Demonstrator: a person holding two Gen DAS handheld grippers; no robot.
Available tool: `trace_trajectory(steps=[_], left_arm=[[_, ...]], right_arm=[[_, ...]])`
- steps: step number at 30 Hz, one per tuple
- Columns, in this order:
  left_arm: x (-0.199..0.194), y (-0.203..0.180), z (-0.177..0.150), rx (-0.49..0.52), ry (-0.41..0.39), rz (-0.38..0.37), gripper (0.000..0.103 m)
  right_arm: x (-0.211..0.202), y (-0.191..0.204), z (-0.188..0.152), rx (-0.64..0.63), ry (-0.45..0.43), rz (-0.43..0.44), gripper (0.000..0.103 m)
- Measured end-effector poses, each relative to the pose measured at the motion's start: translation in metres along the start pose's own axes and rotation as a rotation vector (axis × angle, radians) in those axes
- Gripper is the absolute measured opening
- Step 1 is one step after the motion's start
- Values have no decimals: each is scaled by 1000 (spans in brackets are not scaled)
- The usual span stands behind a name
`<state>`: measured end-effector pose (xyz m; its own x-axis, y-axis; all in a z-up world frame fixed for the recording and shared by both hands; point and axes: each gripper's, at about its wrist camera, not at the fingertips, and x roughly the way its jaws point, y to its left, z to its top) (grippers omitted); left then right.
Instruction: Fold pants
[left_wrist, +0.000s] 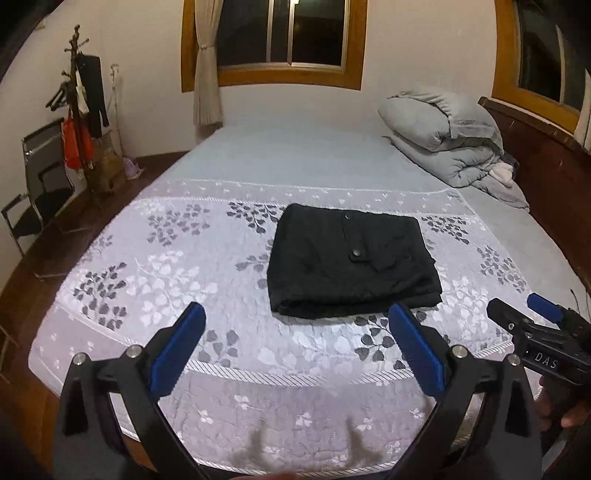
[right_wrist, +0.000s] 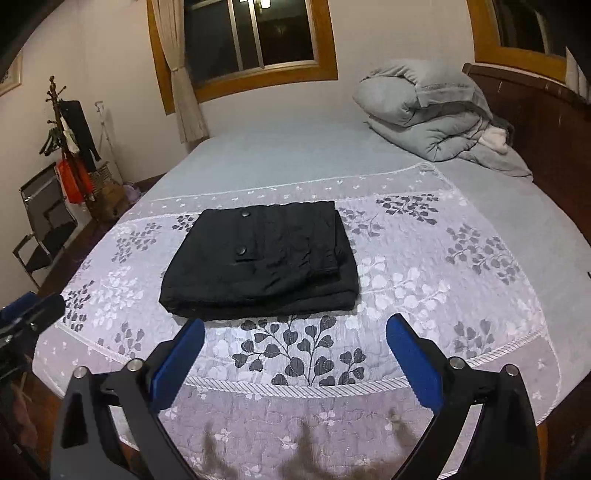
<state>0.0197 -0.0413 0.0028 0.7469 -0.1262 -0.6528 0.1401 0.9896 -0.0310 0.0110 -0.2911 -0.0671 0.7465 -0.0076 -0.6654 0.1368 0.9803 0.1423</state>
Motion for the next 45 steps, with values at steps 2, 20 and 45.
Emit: trace_trajectory(steps=[2,20,45], left_arm=[[-3,0,1,6,-7,6,99],[15,-3,-12,32,24,15,100],[31,2,-19,46,51,26,100]], right_arm=[[-2,0,1,7,1,-16,99],[1,-6,-9,13,-15,-58,99],[5,-5,-8,-39,-19,-76,99]])
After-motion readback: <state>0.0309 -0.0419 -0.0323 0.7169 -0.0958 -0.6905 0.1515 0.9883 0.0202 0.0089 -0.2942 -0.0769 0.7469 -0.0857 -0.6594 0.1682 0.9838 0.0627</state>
